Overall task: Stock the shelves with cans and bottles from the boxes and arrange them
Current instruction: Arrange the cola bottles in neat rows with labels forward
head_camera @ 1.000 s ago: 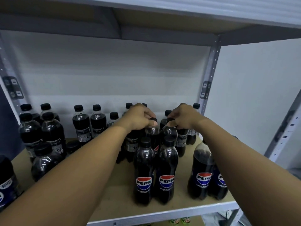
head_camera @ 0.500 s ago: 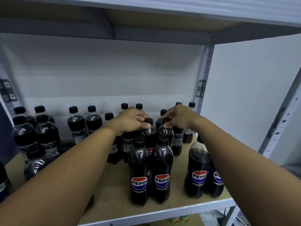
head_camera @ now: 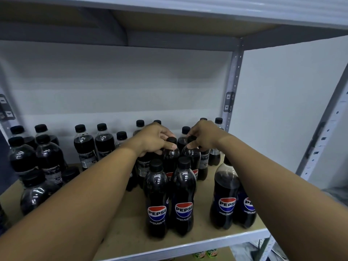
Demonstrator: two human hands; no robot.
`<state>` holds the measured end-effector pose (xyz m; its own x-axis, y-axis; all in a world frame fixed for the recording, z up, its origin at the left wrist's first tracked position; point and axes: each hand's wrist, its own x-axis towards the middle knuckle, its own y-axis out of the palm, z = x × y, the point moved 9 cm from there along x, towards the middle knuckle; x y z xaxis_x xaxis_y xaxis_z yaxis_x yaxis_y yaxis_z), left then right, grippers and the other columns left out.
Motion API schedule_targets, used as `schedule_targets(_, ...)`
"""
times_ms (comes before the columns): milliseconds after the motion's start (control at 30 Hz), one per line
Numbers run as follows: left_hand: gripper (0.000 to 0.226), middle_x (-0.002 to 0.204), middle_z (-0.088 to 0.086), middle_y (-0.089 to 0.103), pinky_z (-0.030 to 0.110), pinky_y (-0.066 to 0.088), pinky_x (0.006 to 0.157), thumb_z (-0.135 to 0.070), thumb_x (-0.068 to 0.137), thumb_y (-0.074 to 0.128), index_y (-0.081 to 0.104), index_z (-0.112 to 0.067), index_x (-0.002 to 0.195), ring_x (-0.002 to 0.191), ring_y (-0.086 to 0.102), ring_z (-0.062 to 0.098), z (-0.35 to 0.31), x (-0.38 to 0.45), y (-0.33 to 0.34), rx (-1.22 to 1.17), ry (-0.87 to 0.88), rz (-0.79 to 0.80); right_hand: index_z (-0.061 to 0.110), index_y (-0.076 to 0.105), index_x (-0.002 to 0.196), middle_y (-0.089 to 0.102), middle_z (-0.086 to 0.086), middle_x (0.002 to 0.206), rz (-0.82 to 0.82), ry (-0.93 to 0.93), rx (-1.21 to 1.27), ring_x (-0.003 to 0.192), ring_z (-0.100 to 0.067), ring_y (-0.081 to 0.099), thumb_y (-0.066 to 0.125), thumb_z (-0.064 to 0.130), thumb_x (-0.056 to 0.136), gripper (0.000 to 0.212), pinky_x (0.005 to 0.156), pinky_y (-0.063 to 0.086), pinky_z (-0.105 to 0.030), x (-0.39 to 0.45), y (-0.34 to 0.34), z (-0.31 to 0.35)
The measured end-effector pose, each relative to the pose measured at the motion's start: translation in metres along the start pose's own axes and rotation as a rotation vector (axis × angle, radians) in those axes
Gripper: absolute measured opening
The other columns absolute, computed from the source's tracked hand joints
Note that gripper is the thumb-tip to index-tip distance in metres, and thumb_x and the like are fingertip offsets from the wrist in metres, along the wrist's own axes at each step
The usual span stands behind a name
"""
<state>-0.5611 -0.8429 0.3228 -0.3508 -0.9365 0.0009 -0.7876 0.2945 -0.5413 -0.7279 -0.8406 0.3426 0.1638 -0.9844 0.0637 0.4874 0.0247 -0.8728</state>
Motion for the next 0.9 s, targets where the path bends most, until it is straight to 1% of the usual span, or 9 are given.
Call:
schedule_targets(67,0.031,0.109,0.01,0.072,0.049,0.061,0.09,-0.006,0.08,0.085,0.073,-0.011,0.109,0.101,0.074,0.027,-0.004,0.003,0.006,0.002,-0.007,0.015,0.012,0.072,0.113,0.074,-0.012,0.097,0.018,0.022,0.013,0.078,-0.031,0.074,0.086,0.016,0.078,0.038,0.075,0.063,-0.043,-0.001,-0.003,-0.006)
schedule_targets(200,0.031,0.105,0.015,0.074,0.051,0.062,0.087,-0.004,0.08,0.085,0.072,-0.007,0.109,0.1,0.074,0.034,-0.02,0.01,0.023,0.025,-0.011,0.017,0.014,0.074,0.101,0.074,-0.011,0.095,0.01,0.054,0.018,0.079,-0.032,0.074,0.088,0.014,0.076,0.029,0.072,0.064,-0.046,-0.006,-0.014,-0.022)
schedule_targets(367,0.024,0.103,0.015,0.074,0.047,0.063,0.085,-0.003,0.079,0.086,0.073,-0.01,0.098,0.097,0.075,0.034,-0.037,0.025,0.048,0.054,-0.041,0.018,0.01,0.074,0.11,0.074,-0.013,0.089,0.005,0.101,-0.004,0.076,-0.034,0.074,0.087,0.014,0.077,0.036,0.07,0.064,-0.042,-0.016,-0.031,-0.047)
schedule_targets(433,0.021,0.103,0.012,0.074,0.047,0.063,0.087,-0.006,0.08,0.086,0.072,-0.014,0.093,0.096,0.074,0.033,-0.043,0.032,0.06,0.083,-0.051,0.023,0.01,0.075,0.109,0.074,-0.014,0.091,0.002,0.119,0.002,0.078,-0.035,0.074,0.087,0.013,0.076,0.035,0.07,0.064,-0.043,-0.02,-0.037,-0.056)
schedule_targets(533,0.024,0.105,0.011,0.074,0.046,0.061,0.091,-0.01,0.081,0.086,0.069,-0.019,0.095,0.094,0.074,0.029,-0.05,0.041,0.075,0.101,-0.058,0.004,0.009,0.075,0.11,0.074,-0.014,0.095,-0.007,0.151,0.026,0.083,-0.035,0.074,0.087,0.012,0.076,0.036,0.072,0.064,-0.043,-0.026,-0.046,-0.069)
schedule_targets(667,0.018,0.102,0.011,0.075,0.043,0.062,0.089,-0.01,0.082,0.085,0.072,-0.019,0.092,0.099,0.073,0.028,-0.06,0.048,0.093,0.097,-0.038,0.004,0.007,0.074,0.111,0.074,-0.013,0.099,-0.03,0.174,0.046,0.089,-0.033,0.073,0.086,0.011,0.077,0.037,0.067,0.064,-0.035,-0.034,-0.057,-0.087)
schedule_targets(733,0.018,0.1,0.01,0.074,0.042,0.062,0.089,-0.01,0.083,0.084,0.072,-0.018,0.094,0.098,0.072,0.028,-0.066,0.05,0.099,0.103,-0.019,-0.001,0.008,0.075,0.111,0.073,-0.014,0.101,-0.048,0.182,0.061,0.09,-0.033,0.072,0.086,0.009,0.076,0.036,0.07,0.064,-0.038,-0.036,-0.06,-0.094)
schedule_targets(833,0.021,0.099,0.009,0.072,0.041,0.061,0.089,-0.008,0.084,0.083,0.067,-0.021,0.085,0.092,0.07,0.027,-0.072,0.052,0.104,0.121,-0.006,-0.019,0.009,0.075,0.112,0.073,-0.013,0.101,-0.078,0.189,0.071,0.09,-0.034,0.072,0.085,0.007,0.077,0.036,0.074,0.064,-0.043,-0.036,-0.064,-0.103)
schedule_targets(900,0.02,0.1,0.01,0.073,0.04,0.062,0.088,-0.008,0.084,0.083,0.067,-0.021,0.085,0.088,0.068,0.026,-0.073,0.054,0.106,0.139,-0.005,-0.015,0.01,0.075,0.113,0.073,-0.012,0.101,-0.084,0.183,0.06,0.09,-0.034,0.072,0.085,0.008,0.078,0.037,0.074,0.064,-0.044,-0.035,-0.065,-0.104)
